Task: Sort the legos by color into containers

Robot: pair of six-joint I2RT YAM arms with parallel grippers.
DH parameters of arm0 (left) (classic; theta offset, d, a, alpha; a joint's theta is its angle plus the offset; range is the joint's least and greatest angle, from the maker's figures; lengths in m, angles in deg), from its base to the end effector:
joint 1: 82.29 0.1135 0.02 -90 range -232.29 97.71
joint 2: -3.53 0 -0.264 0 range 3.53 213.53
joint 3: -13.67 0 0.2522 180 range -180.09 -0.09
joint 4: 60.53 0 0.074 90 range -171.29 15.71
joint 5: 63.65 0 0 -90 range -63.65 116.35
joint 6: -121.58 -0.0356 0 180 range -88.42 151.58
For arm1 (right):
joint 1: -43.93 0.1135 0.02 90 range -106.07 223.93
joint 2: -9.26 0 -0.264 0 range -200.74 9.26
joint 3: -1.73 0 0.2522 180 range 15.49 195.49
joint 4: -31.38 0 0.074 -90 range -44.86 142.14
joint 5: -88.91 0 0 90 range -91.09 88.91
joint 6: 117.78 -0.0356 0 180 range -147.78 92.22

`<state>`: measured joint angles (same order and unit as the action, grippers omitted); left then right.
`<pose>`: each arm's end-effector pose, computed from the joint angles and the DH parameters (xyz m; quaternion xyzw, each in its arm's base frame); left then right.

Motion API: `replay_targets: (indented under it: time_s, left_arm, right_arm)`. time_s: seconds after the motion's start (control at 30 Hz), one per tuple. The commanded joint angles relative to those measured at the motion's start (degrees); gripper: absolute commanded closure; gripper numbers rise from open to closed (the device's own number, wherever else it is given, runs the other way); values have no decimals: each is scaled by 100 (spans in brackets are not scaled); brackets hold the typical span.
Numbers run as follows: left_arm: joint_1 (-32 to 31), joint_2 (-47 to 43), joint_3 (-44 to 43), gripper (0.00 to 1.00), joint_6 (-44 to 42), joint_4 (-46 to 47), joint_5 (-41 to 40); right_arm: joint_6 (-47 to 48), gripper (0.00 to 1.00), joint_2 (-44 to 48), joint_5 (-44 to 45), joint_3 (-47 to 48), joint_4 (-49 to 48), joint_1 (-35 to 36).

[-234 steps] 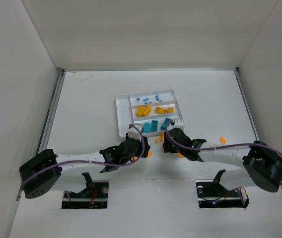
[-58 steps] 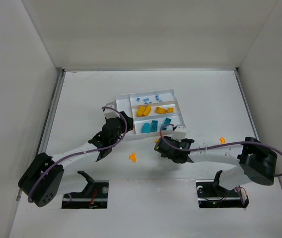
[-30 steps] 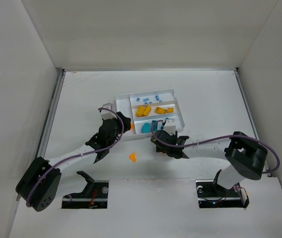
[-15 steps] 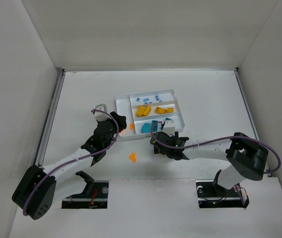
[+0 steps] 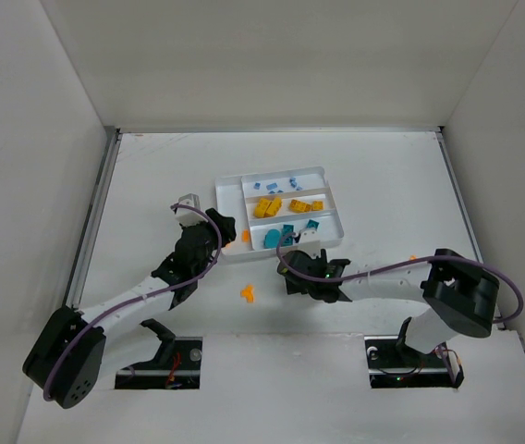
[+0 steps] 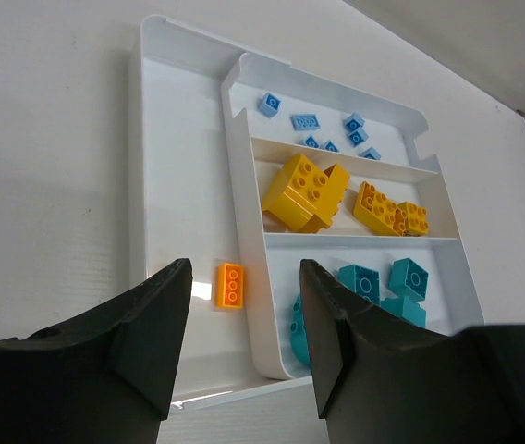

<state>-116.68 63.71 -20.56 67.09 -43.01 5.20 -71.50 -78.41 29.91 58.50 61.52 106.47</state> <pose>0.1901 -0.1145 0.2165 -0.1271 0.7431 -0.2540 0.6059 0.1437 0.2367 0.1563 -0.0866 0.9314 0.0375 0.3516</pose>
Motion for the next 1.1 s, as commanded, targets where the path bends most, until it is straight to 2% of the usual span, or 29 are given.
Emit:
replay_targets:
  time_s: [0.0, 0.1, 0.33, 0.43, 0.67, 0.77, 0.97, 1.07]
  left_arm:
    - [-10, -7, -36, 52, 44, 255, 23]
    - [33, -24, -27, 52, 44, 255, 23]
    - [16, 11, -36, 52, 44, 255, 23]
    - [25, -15, -27, 52, 44, 255, 23]
    - [77, -366, 96, 51, 44, 238, -56]
    - [113, -542, 131, 50, 44, 185, -100]
    - [121, -1174, 148, 51, 53, -324, -170]
    - [95, -1876, 271, 51, 44, -1104, -389]
  right_arm:
    - [197, 31, -91, -15, -38, -12, -106]
    - [250, 35, -135, -77, -29, -38, -98]
    - [189, 56, -109, -16, -169, -100, -115]
    - [145, 60, 101, 125, -135, -48, -98]
    - [206, 61, 787, 292, 251, 199, -28]
    - [320, 61, 796, 266, 585, 50, -1]
    - [997, 61, 24, -111, 1472, -1021, -19]
    - [1217, 61, -538, -314, 2008, -1382, -80]
